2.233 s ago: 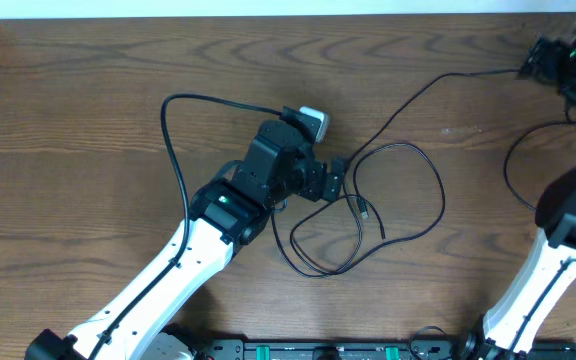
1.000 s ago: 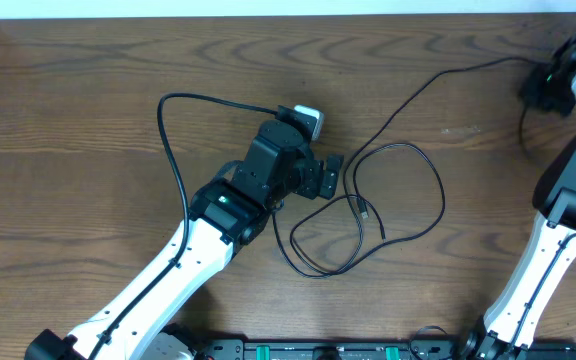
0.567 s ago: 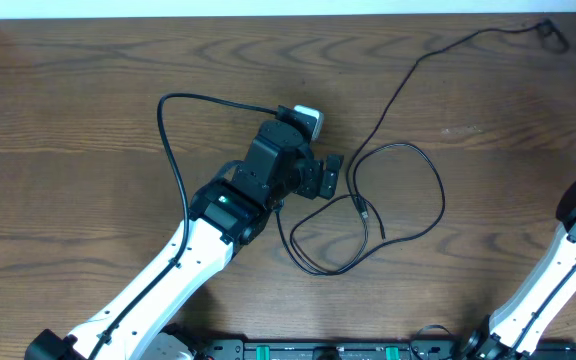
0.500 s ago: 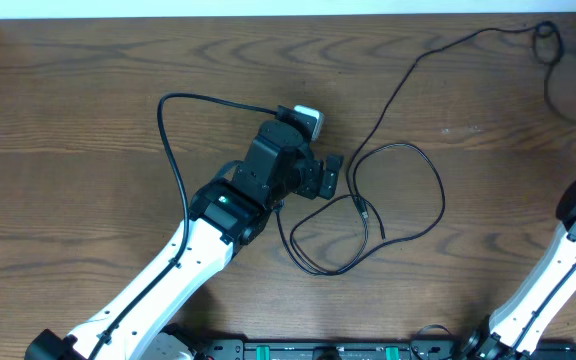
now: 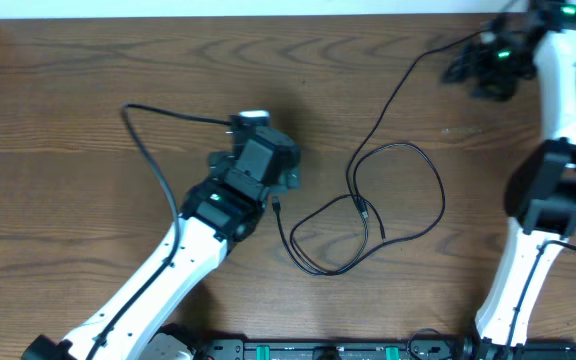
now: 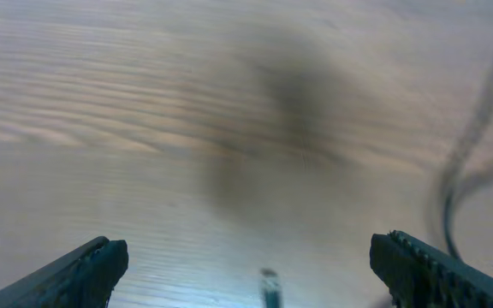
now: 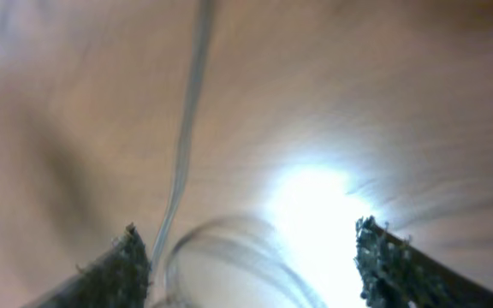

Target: Untangle cables

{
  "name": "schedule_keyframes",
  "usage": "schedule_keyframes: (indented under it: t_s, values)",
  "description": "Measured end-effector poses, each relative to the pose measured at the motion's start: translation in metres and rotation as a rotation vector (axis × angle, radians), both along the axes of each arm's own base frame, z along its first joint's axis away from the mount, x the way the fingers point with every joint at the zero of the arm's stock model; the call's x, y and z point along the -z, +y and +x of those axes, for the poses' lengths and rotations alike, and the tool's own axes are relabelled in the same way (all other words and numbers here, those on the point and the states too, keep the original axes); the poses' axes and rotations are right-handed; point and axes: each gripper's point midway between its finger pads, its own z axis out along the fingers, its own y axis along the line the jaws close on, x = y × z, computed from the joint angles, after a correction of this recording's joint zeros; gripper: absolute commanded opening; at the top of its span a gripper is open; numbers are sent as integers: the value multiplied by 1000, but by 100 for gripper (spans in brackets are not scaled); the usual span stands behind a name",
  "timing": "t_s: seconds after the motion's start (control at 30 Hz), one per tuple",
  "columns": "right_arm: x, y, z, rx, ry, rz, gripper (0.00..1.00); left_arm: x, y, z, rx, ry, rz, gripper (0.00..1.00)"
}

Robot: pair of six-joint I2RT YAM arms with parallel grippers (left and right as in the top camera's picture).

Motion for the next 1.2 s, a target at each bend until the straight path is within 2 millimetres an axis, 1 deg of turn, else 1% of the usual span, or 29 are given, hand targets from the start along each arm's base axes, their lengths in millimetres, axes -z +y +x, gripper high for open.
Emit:
schedule_keyframes:
  t_s: [0.03, 0.07, 0.2, 0.3, 0.4, 0.47, 0.53, 0.63, 0.7, 0.8, 0.9, 0.97, 1.07, 1.13, 1.17, 1.2]
  values:
    - [0, 20, -13, -53, 46, 21, 55, -4, 9, 2, -41, -14, 0, 98]
    - [-1, 39, -29, -112, 96, 42, 53, -7, 17, 3, -77, -27, 0, 98]
    - [-6, 92, -77, -308, 226, 78, 54, -19, 44, 4, -179, -61, -3, 98]
    - [-8, 130, -90, -451, 212, 71, 56, -19, 60, 3, -227, -51, 13, 98]
    - [-5, 163, -103, -554, 205, 46, 56, -12, 78, -2, -293, -14, 20, 98]
    - [0, 181, -113, -611, 214, 2, 56, -9, 89, -5, -335, 5, 18, 98]
    - [7, 193, -122, -648, 227, -62, 56, -7, 97, -7, -373, 16, 17, 98]
    - [22, 206, -142, -688, 282, -175, 56, -3, 108, -11, -416, 38, 19, 98]
    - [31, 210, -150, -694, 305, -234, 57, -2, 112, -13, -428, 47, 21, 98]
    - [44, 207, -158, -686, 338, -311, 56, 0, 114, -15, -435, 56, 25, 98]
    - [54, 199, -168, -676, 390, -359, 54, 0, 114, -15, -435, 57, 25, 98]
    - [62, 194, -175, -674, 424, -381, 48, 0, 114, -15, -435, 57, 25, 98]
    - [72, 192, -186, -681, 463, -395, 28, 0, 114, -15, -435, 57, 25, 98]
    - [75, 194, -191, -689, 476, -398, 21, 0, 114, -15, -435, 57, 25, 98]
    - [75, 195, -192, -695, 476, -397, 14, 0, 114, -15, -435, 57, 25, 98]
    - [75, 198, -194, -702, 474, -394, 10, 0, 114, -15, -435, 58, 25, 98]
